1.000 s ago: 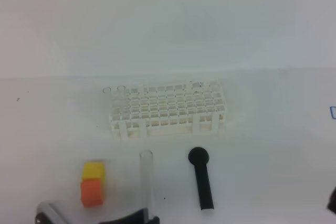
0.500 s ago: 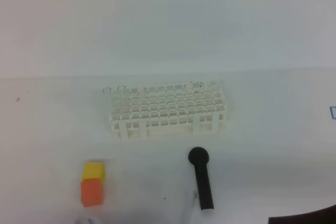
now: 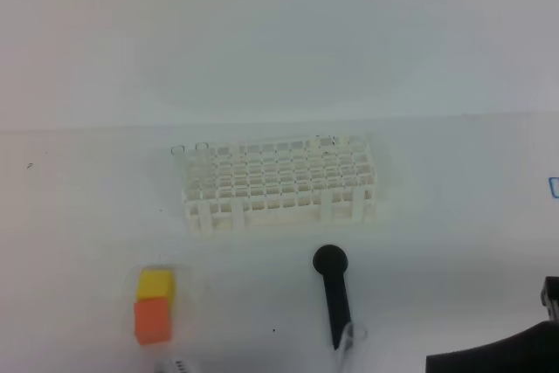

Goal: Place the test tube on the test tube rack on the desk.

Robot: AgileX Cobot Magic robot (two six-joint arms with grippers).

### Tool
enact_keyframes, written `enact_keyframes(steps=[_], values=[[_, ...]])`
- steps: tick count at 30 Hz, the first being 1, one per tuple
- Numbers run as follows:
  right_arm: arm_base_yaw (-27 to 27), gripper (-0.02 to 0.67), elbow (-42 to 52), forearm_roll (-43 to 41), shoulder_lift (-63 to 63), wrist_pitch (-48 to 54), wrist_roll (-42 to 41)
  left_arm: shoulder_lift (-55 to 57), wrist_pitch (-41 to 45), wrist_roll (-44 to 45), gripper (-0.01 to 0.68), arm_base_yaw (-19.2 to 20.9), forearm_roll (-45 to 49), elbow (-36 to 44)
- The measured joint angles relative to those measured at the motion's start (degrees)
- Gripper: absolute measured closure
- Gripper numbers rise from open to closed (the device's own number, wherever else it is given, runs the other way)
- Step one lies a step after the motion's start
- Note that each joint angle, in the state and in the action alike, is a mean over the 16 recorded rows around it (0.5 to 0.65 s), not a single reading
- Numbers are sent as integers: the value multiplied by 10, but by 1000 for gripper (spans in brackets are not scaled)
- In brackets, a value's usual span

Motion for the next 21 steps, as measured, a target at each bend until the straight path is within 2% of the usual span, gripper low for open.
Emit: enact_keyframes(steps=[9, 21], values=[[0, 442, -23, 0, 1, -25, -3, 0, -1, 21, 563, 0, 18, -55], [0, 420, -33, 0, 1, -69, 14, 0, -1, 39, 563, 0, -5, -81]])
